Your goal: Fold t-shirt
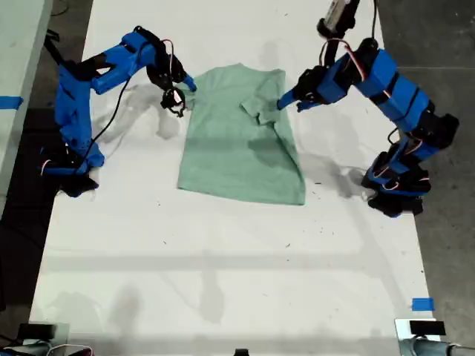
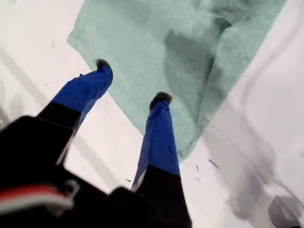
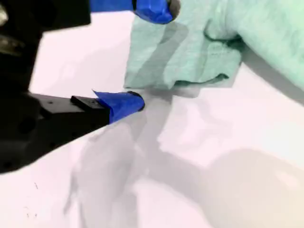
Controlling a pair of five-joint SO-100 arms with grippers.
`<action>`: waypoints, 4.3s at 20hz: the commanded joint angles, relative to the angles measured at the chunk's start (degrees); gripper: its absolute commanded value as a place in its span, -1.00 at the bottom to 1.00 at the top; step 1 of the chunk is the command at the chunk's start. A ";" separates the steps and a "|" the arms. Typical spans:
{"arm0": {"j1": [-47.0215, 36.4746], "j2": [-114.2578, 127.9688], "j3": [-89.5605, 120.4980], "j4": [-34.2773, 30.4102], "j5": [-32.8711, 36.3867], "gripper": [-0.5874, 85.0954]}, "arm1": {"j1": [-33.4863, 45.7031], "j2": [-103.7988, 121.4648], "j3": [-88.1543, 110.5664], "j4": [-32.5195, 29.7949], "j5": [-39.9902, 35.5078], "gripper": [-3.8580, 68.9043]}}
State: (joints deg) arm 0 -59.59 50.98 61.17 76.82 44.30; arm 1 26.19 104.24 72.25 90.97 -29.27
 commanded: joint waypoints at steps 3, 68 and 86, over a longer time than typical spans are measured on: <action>-3.96 -3.16 -6.42 4.13 -4.57 -0.93 | -2.29 10.63 6.33 -2.55 2.81 -0.31; 28.56 70.40 46.41 2.37 -11.16 -0.37 | -3.08 -2.99 29.79 -24.52 -14.15 0.07; 30.32 70.66 48.43 0.79 -12.48 -0.39 | -2.72 -24.87 24.26 -35.60 -16.70 -0.83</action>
State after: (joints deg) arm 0 -29.97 119.79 109.86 78.57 32.43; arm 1 22.85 78.66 100.20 55.46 -45.88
